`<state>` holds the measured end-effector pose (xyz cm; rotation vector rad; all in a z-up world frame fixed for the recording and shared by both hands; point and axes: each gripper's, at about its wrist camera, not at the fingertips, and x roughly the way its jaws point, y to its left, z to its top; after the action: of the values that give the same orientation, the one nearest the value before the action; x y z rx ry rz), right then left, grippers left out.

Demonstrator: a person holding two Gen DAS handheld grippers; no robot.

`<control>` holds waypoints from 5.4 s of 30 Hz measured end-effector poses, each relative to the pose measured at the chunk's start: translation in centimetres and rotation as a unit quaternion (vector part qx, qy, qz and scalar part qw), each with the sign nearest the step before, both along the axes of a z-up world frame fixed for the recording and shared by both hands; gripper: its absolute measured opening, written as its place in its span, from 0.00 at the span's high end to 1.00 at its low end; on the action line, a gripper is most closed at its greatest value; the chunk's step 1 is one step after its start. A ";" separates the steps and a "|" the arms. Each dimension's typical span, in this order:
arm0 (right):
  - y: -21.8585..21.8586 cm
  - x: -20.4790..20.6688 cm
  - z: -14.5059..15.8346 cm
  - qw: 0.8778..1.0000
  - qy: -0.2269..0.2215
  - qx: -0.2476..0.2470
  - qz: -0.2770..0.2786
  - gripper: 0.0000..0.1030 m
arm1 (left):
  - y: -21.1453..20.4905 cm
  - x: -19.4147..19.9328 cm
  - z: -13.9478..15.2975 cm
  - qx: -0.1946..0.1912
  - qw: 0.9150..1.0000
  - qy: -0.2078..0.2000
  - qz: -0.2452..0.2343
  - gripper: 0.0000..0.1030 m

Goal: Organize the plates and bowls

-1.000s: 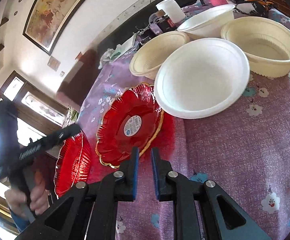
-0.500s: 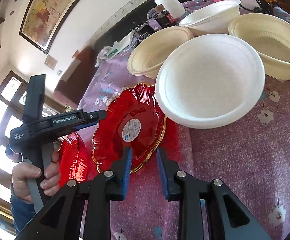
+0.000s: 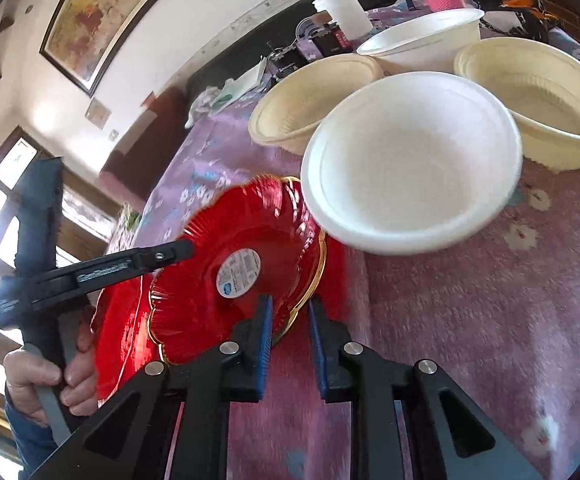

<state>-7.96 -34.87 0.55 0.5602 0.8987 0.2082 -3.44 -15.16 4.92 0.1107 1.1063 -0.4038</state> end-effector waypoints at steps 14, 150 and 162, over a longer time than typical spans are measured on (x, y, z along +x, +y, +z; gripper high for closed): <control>-1.8 -8.4 1.9 0.996 -0.033 -0.079 0.014 0.81 | -0.5 -11.6 -2.6 -0.026 0.997 -0.038 -0.068 0.76; 16.2 -0.3 3.9 0.984 -0.048 -0.107 0.134 0.74 | 18.7 -11.0 0.6 -0.053 0.975 -0.156 0.152 0.43; 11.7 -1.9 4.1 0.991 -0.054 -0.085 0.093 0.66 | 14.0 -12.6 2.5 -0.047 0.979 -0.176 0.093 0.43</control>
<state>-9.87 -23.17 4.67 0.3037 0.8548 0.3235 -16.01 -1.20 7.44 -0.0051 0.7390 -0.2555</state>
